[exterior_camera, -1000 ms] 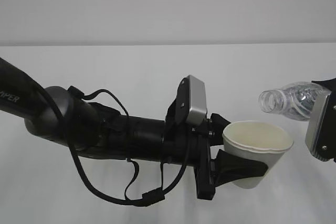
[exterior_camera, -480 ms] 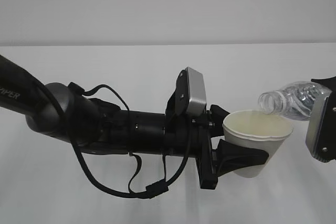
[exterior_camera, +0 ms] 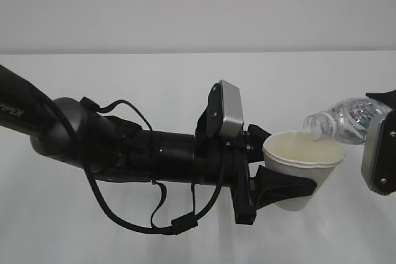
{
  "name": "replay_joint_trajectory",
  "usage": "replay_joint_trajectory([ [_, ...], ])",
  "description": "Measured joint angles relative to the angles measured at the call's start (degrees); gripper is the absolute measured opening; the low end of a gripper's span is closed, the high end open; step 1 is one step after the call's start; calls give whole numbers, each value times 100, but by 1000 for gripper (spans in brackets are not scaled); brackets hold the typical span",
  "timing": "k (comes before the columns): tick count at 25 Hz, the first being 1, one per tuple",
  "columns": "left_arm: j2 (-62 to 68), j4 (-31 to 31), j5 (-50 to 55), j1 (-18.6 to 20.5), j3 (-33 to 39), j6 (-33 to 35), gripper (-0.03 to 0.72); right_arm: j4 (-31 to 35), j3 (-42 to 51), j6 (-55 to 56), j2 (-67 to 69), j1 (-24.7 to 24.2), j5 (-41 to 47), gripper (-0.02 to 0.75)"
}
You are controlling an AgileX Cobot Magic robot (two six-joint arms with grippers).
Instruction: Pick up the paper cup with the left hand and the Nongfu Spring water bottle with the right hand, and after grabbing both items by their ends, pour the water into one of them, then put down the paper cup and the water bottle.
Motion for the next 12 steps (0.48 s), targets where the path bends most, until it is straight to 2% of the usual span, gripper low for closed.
replay_joint_trajectory([
  [12,0,12,0,0,0,0,416,0,0,-165,0,0,-271,364],
])
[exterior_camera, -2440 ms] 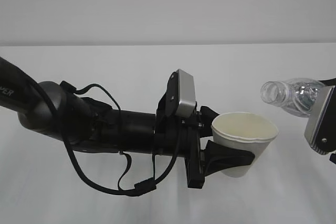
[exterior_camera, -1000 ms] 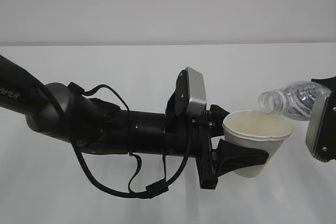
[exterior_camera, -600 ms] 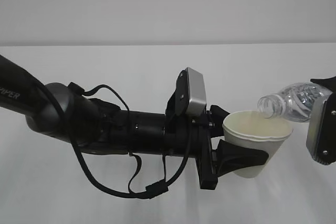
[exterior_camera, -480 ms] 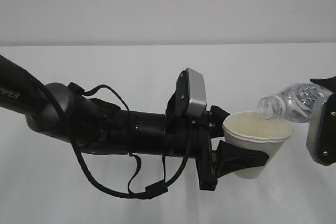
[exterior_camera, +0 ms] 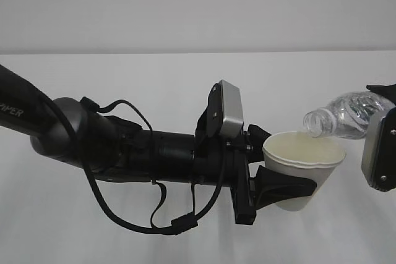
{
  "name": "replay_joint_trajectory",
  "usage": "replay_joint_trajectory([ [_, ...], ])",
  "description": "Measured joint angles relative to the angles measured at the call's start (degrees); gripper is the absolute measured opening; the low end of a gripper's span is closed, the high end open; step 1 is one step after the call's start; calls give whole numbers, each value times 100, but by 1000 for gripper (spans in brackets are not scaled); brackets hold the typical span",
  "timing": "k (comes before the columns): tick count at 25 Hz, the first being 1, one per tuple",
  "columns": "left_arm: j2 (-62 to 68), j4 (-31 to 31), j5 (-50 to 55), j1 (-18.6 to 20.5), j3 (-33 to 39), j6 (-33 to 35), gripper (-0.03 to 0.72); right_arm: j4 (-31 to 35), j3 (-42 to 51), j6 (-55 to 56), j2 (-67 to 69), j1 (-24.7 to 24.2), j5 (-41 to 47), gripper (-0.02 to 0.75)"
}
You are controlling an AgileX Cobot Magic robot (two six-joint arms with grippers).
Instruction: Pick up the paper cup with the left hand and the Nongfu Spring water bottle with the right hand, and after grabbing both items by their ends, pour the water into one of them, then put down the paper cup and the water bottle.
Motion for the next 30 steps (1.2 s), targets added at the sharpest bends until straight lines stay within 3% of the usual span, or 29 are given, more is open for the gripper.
replay_joint_trajectory([
  [30,0,0,0,0,0,0,416,226,0,-671,0,0,-196,363],
])
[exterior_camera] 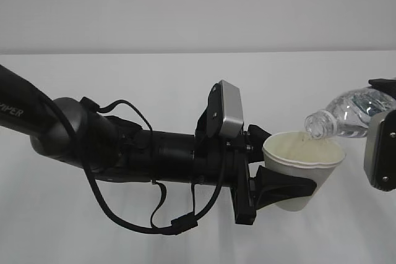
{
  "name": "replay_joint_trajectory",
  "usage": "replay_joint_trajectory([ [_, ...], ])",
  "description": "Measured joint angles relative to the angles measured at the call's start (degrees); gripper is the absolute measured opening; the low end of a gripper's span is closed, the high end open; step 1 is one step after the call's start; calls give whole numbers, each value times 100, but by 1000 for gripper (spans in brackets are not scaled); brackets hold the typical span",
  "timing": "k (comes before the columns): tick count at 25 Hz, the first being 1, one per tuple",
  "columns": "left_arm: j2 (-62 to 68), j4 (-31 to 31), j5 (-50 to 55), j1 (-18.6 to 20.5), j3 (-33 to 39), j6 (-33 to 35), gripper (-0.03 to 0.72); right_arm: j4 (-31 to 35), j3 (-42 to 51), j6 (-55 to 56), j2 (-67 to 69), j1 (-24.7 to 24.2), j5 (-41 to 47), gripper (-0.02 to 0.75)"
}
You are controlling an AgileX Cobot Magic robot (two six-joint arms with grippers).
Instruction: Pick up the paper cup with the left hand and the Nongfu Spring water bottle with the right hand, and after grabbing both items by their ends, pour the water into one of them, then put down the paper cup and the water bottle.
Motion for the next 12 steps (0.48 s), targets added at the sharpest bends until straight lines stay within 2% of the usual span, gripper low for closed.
replay_joint_trajectory([
  [12,0,0,0,0,0,0,416,32,0,-61,0,0,-39,363],
])
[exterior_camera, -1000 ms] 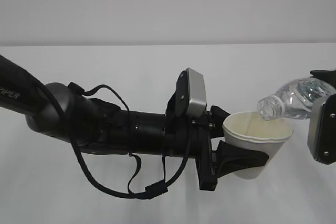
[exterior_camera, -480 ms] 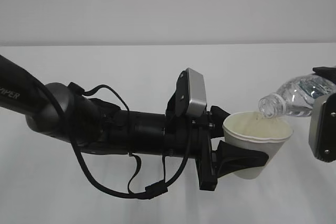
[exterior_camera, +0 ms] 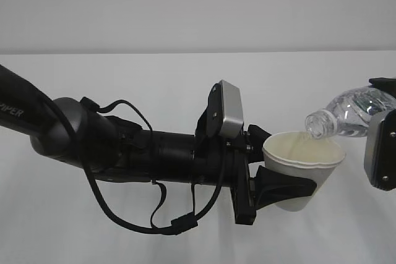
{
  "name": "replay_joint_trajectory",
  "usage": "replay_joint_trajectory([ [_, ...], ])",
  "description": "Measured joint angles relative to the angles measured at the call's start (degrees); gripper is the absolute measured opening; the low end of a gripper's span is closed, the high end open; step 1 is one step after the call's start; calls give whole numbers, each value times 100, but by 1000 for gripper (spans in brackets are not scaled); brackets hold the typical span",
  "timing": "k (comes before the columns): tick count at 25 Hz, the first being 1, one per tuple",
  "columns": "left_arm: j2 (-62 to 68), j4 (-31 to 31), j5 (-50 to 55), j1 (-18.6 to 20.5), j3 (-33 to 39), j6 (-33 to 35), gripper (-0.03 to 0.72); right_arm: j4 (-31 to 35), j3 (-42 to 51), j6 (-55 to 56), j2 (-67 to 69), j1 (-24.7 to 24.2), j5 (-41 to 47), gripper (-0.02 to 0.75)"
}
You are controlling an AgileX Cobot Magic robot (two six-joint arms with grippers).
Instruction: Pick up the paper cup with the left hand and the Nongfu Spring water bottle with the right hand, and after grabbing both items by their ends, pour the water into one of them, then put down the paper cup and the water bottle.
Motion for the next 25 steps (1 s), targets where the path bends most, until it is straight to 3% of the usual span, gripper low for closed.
replay_joint_trajectory([
  [25,0,0,0,0,0,0,416,0,0,-135,0,0,-80,363],
])
